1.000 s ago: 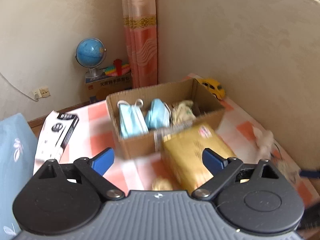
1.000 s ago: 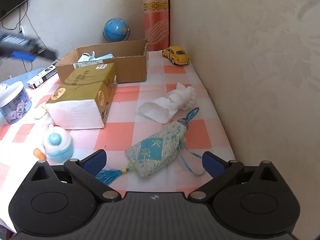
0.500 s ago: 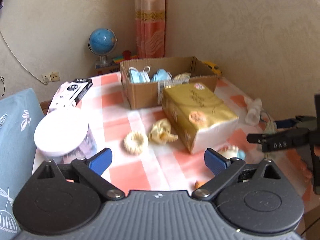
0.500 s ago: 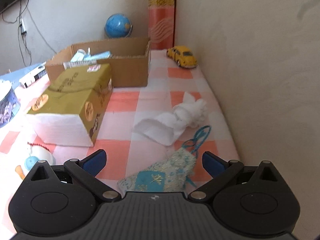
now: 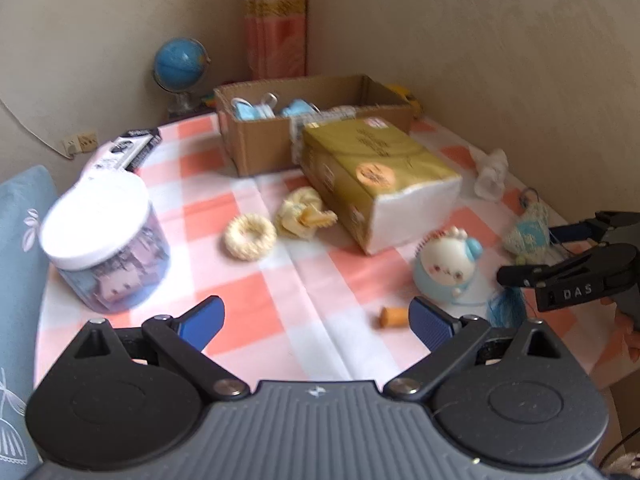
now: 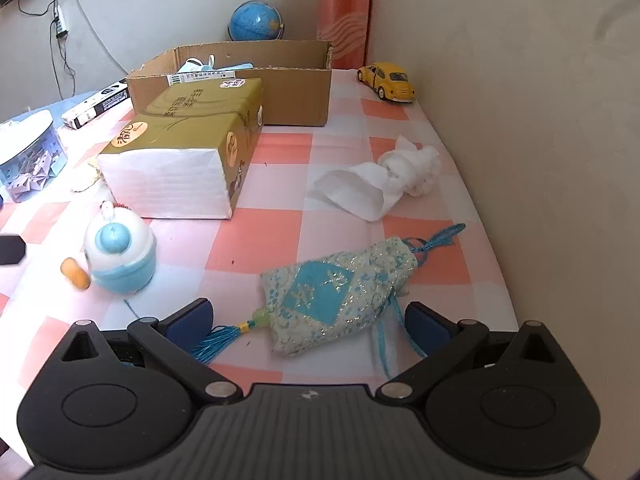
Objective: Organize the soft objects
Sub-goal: 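Move the right tool toward the blue tasseled sachet while the left tool grasps the orange earplug, then close the right tool on the blue tasseled sachet and lift it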
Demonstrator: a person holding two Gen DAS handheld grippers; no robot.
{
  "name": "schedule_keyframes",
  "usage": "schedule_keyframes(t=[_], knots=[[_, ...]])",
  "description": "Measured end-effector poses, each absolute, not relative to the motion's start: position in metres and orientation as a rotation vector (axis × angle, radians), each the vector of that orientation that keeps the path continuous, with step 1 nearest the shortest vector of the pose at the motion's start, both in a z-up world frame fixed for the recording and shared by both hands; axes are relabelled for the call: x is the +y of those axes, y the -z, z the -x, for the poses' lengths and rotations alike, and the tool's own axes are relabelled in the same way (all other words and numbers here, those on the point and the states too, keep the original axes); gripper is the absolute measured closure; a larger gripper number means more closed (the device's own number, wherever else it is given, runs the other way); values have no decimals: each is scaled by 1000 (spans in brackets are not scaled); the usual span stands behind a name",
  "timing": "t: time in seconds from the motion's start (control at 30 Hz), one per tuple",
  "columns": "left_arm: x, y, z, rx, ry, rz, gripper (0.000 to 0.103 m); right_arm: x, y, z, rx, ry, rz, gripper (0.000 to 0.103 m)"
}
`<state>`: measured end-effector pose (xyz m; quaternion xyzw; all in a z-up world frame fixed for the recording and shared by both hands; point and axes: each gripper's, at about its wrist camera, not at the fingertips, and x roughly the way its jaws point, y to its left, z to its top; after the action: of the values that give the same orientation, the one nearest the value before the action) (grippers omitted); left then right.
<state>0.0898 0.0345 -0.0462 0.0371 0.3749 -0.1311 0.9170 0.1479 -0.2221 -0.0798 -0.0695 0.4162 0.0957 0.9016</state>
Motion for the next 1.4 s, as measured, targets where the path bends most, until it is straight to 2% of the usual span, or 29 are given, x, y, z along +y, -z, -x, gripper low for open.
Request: schedule_keyframes(t=[0.53, 0.87, 0.97, 1.03, 1.1, 1.17, 1.23, 1.33, 1.4], knots=[[-2, 78, -96, 793, 264, -119, 5, -224, 84, -131, 773, -166, 124, 0], [3, 77, -90, 773, 198, -136, 7, -225, 85, -127, 754, -166, 123, 0], [-6, 74, -86, 755, 219, -161, 19, -225, 85, -126, 748, -164, 122, 0], [-13, 72, -84, 746, 241, -162, 38, -225, 85, -126, 746, -163, 121, 0], [-19, 71, -84, 745, 260, -161, 50, -225, 85, -126, 745, -164, 122, 0], [-24, 71, -84, 744, 260, -160, 56, -225, 86, -126, 743, -169, 123, 0], [-27, 71, -84, 748, 264, -143, 70, -225, 86, -125, 741, -176, 125, 0], [-32, 71, -82, 751, 258, -132, 77, -226, 86, -125, 738, -185, 127, 0], [-34, 71, -80, 744, 252, -142, 78, -226, 86, -124, 736, -188, 129, 0]])
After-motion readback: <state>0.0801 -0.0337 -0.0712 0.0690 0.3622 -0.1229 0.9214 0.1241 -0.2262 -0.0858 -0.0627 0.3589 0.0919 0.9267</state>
